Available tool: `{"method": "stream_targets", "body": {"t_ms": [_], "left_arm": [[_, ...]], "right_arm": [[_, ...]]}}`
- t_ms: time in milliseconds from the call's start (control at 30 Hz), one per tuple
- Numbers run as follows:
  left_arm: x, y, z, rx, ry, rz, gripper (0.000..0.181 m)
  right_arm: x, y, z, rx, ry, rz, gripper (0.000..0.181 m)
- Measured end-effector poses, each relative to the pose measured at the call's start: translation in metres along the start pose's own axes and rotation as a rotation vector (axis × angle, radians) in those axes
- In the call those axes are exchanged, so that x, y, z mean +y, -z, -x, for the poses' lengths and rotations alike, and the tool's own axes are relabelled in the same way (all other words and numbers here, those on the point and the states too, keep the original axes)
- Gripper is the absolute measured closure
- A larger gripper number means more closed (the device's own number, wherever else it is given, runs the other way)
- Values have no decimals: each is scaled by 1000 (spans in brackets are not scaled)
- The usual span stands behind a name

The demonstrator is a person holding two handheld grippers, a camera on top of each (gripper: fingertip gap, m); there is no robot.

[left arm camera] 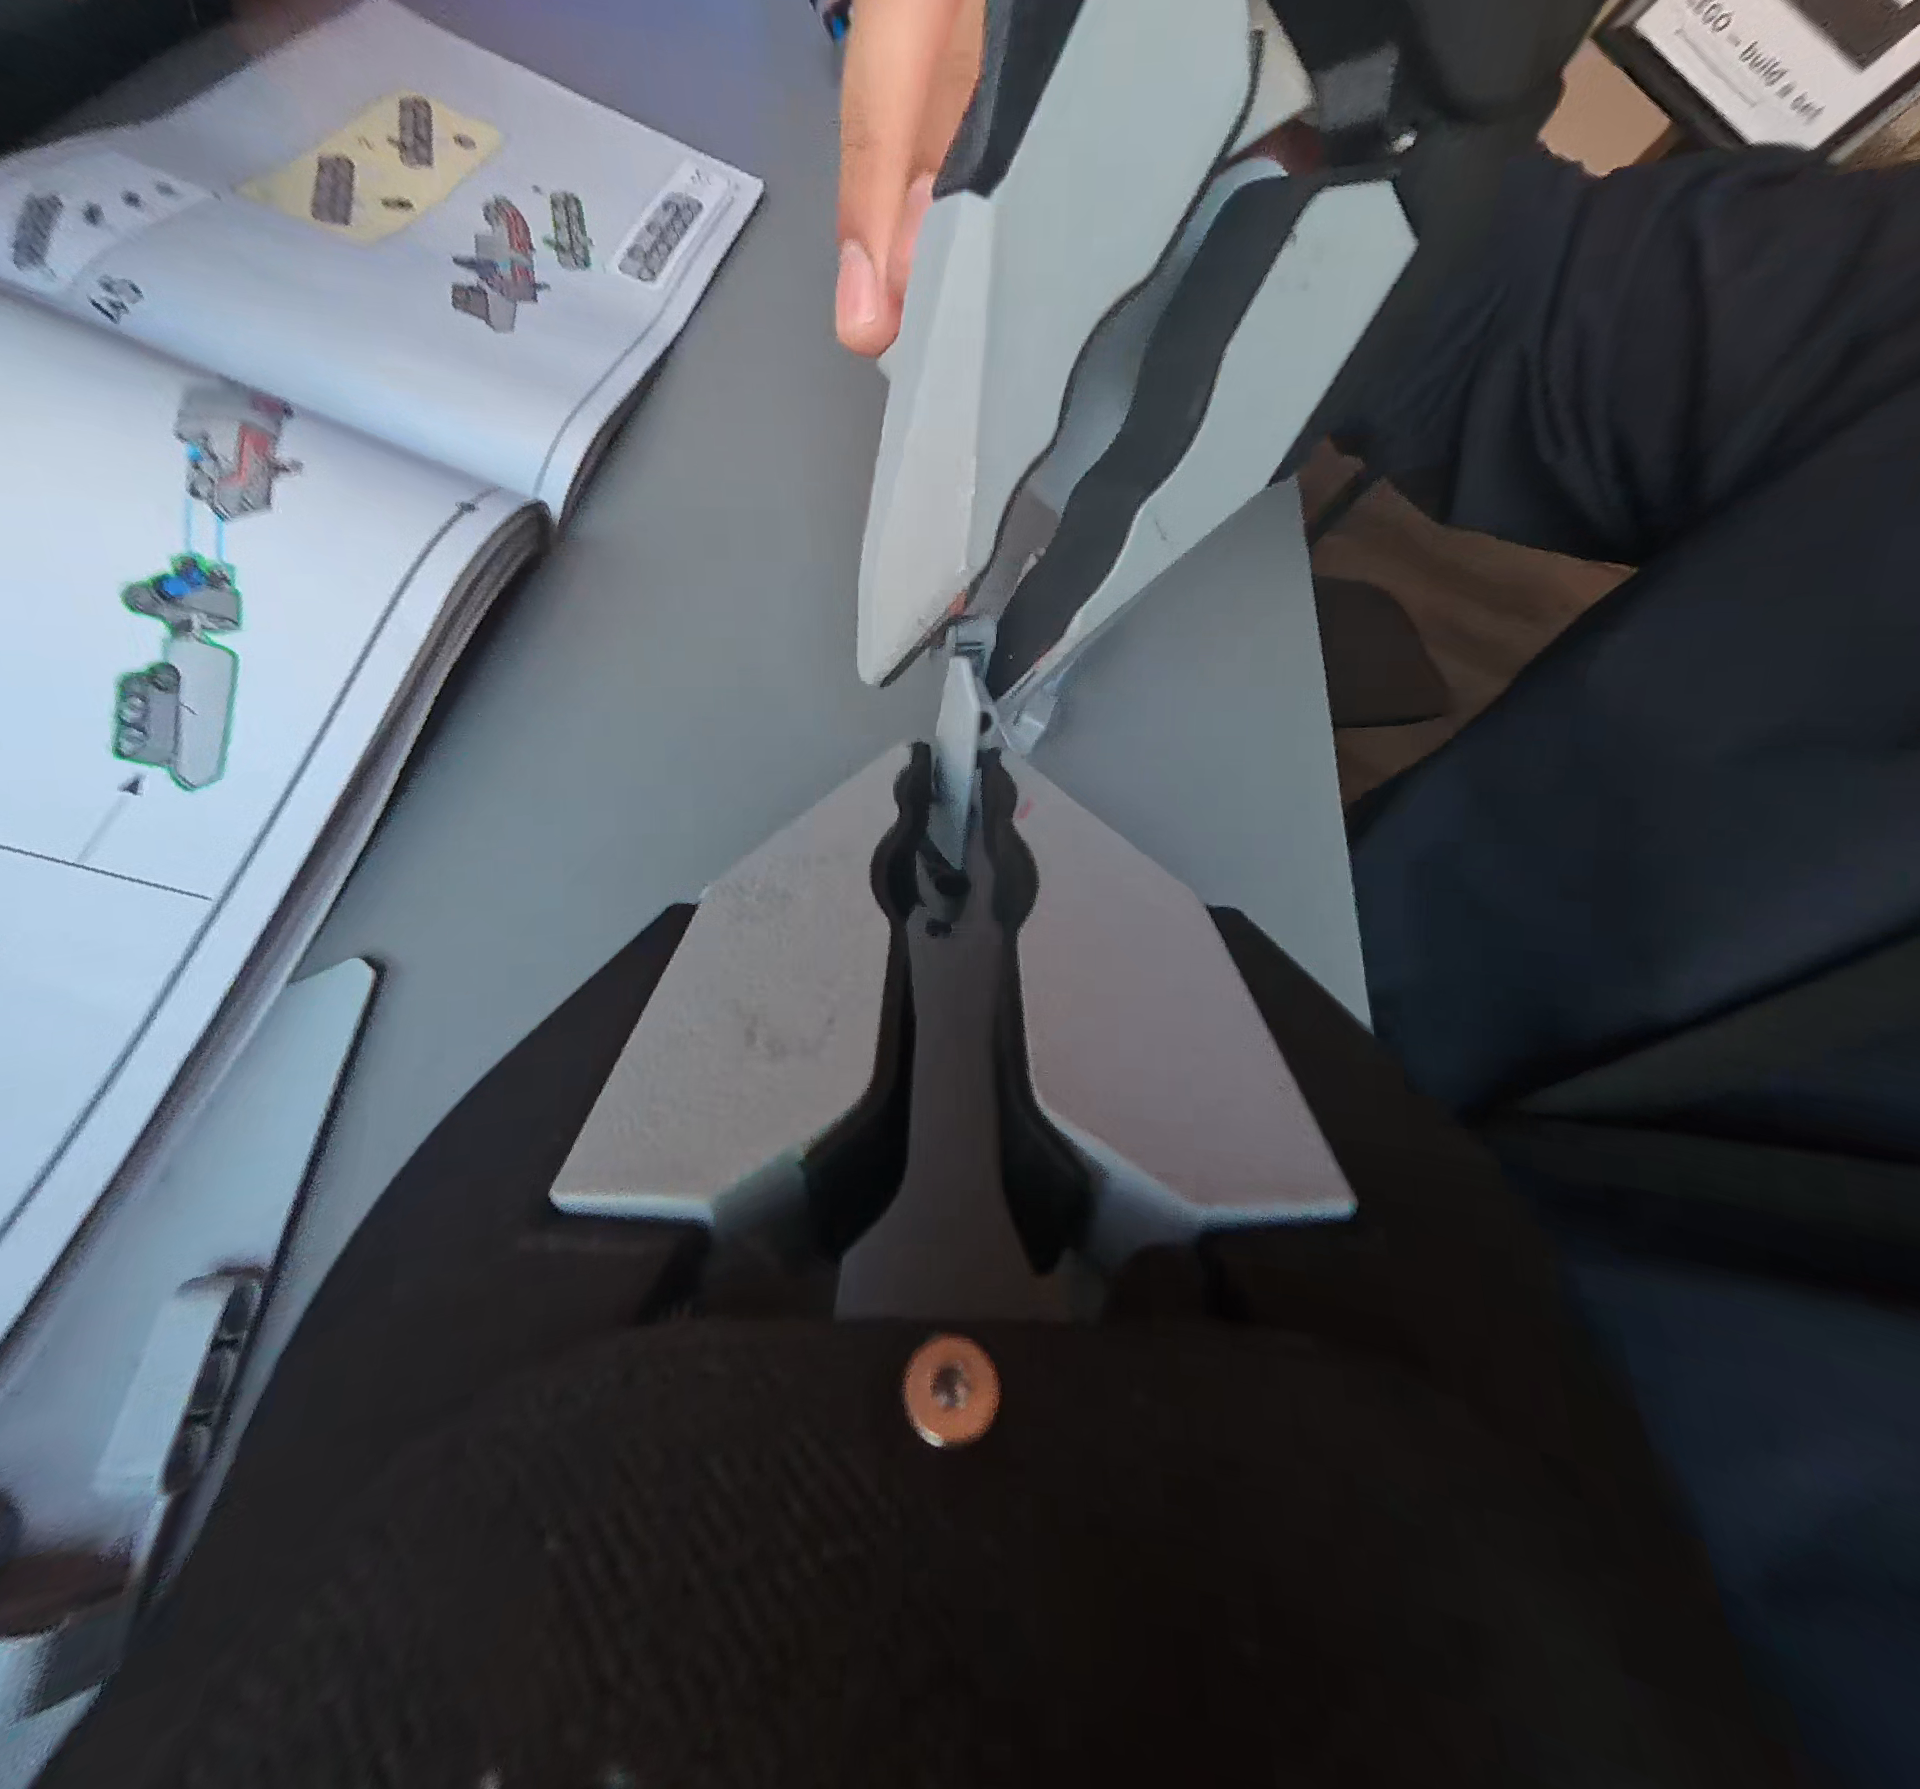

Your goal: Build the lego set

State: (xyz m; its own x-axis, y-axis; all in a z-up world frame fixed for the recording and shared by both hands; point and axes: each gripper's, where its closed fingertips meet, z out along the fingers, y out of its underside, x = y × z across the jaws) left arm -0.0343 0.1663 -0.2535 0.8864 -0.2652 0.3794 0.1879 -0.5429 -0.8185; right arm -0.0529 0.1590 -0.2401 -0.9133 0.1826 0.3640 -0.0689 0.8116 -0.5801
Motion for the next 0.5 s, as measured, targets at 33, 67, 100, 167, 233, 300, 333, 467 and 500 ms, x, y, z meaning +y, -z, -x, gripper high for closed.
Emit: {"method": "stream_targets", "body": {"t_ms": [33,67,100,167,233,300,333,467,500], "left_arm": [[0,0,0,16,21,0,173],[-3,2,1,12,29,-20,169],[-6,5,2,14,31,-49,166],[-9,7,1,25,22,-65,169],[-10,7,3,-6,-13,-69,170],[-11,7,6,-42,-50,-74,170],[-11,6,6,-52,-66,-69,170],[-14,7,12,-201,-262,-57,172],[-14,7,12,-236,-307,-43,172]], "right_arm": [[1,-2,1,-5,-16,12,168],[3,-2,1,-9,-27,19,174],[4,-2,-1,1,-34,19,174],[2,0,-2,5,-41,-18,175],[1,1,-2,5,-61,-33,175],[2,1,-5,35,-41,-35,175],[3,1,-4,31,-41,-30,175],[4,0,-5,-6,-120,-38,176],[4,-1,-4,-20,-144,-43,176]]}}
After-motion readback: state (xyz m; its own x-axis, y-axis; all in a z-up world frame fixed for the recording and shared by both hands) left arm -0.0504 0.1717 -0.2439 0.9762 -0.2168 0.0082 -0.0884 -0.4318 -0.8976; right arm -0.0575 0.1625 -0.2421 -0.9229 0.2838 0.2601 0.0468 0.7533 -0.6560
